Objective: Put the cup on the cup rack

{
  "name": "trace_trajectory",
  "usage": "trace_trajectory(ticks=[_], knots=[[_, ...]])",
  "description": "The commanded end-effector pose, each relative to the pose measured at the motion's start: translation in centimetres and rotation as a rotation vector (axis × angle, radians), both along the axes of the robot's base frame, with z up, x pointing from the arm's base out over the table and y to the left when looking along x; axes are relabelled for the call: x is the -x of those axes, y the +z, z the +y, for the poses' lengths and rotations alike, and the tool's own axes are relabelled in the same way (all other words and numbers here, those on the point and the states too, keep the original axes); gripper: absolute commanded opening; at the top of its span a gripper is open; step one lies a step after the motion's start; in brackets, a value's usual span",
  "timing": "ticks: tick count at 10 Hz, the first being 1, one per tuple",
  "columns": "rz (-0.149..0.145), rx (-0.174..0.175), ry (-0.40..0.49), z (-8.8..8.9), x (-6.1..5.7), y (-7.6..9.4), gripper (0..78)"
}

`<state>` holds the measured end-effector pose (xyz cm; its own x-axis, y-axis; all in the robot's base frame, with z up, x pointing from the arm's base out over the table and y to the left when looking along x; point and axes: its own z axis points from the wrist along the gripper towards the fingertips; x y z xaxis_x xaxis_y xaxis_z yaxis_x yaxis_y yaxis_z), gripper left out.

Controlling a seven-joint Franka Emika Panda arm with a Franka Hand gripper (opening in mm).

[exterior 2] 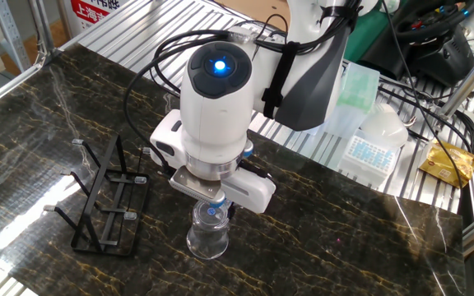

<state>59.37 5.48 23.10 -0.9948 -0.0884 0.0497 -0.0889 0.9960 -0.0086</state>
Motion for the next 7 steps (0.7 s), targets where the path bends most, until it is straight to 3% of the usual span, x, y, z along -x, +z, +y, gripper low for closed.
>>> trace_trajectory(ticks=[1, 7], knots=[[-0.006, 0.002, -0.009, 0.21, -0.23, -1.3, 77.4], [-0.004, 0.004, -0.028, 0.31, -0.17, -1.89, 77.4]])
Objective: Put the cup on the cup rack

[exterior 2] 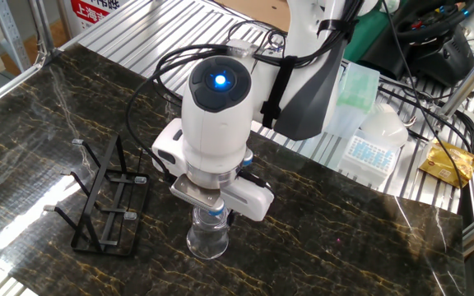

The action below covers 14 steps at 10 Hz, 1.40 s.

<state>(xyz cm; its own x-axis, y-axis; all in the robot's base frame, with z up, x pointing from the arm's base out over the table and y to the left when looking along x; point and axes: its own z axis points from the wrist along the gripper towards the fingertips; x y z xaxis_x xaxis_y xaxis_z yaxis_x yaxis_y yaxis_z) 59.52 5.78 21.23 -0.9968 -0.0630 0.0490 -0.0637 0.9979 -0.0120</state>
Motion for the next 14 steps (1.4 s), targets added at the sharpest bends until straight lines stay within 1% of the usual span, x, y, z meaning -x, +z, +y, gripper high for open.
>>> trace_trajectory(ticks=[1, 5, 8, 14], knots=[[-0.003, 0.001, -0.003, 0.0, 0.0, -0.2, 77.4], [-0.005, 0.001, -0.011, 0.1, 0.0, -1.1, 77.4], [-0.01, 0.002, -0.019, 0.2, 0.3, -1.7, 77.4], [-0.017, 0.002, -0.029, 0.1, 0.4, -2.4, 77.4]])
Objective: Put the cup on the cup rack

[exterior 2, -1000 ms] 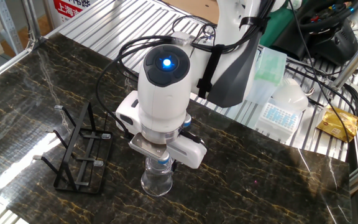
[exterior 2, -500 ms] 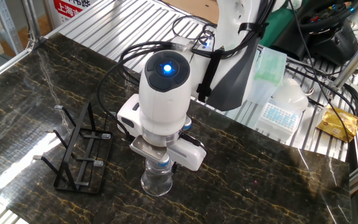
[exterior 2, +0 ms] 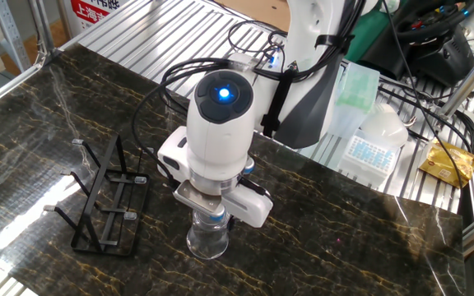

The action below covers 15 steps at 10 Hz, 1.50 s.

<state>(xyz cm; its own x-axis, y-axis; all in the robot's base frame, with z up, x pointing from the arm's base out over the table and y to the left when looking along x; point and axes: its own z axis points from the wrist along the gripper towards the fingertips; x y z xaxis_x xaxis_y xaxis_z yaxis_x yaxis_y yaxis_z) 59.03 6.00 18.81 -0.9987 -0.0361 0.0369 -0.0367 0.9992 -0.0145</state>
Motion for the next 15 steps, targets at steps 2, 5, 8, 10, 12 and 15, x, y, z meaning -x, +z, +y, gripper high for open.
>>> trace_trajectory(ticks=[2, 5, 8, 10, 12, 15], knots=[[-0.006, 0.0, -0.002, -0.2, -0.1, -0.1, 77.4], [-0.007, -0.002, -0.009, -0.2, 0.1, -0.4, 77.4], [-0.018, -0.002, -0.019, -0.1, 0.5, -1.3, 77.4], [-0.019, -0.002, -0.019, -0.1, 0.5, -1.4, 77.4], [-0.019, 0.0, -0.018, -0.2, 0.5, -1.4, 77.4], [-0.02, 0.0, -0.019, -0.3, 0.5, -1.8, 77.4]])
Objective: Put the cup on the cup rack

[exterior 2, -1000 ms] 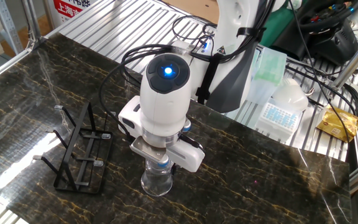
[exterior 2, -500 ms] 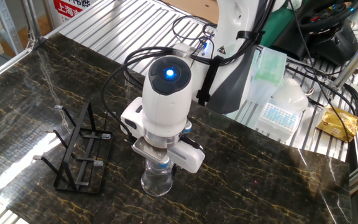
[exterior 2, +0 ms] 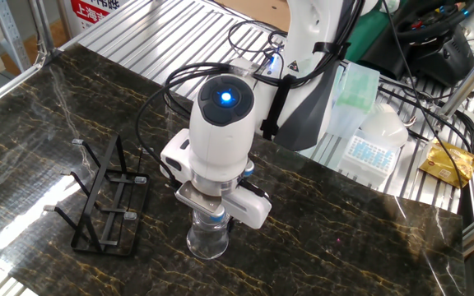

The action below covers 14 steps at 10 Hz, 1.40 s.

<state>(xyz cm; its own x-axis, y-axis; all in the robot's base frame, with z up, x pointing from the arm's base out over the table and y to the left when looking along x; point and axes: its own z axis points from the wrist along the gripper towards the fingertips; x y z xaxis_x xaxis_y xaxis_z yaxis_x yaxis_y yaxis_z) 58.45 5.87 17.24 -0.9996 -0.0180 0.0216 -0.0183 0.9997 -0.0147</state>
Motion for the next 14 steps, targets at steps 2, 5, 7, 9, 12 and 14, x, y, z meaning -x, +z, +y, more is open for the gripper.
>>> trace_trajectory(ticks=[2, 5, 7, 9, 12, 14], knots=[[-0.011, -0.002, 0.0, -0.2, -0.1, -0.7, 77.4], [-0.013, -0.002, -0.002, -0.2, 0.0, -1.3, 77.4], [-0.011, -0.002, -0.008, -0.2, 0.1, -2.0, 77.4], [-0.011, -0.002, -0.012, -0.3, 0.2, -2.5, 77.4], [0.012, -0.001, -0.02, -0.3, 0.2, -2.7, 77.4], [0.034, 0.0, -0.025, -0.3, 0.3, -2.7, 77.4]])
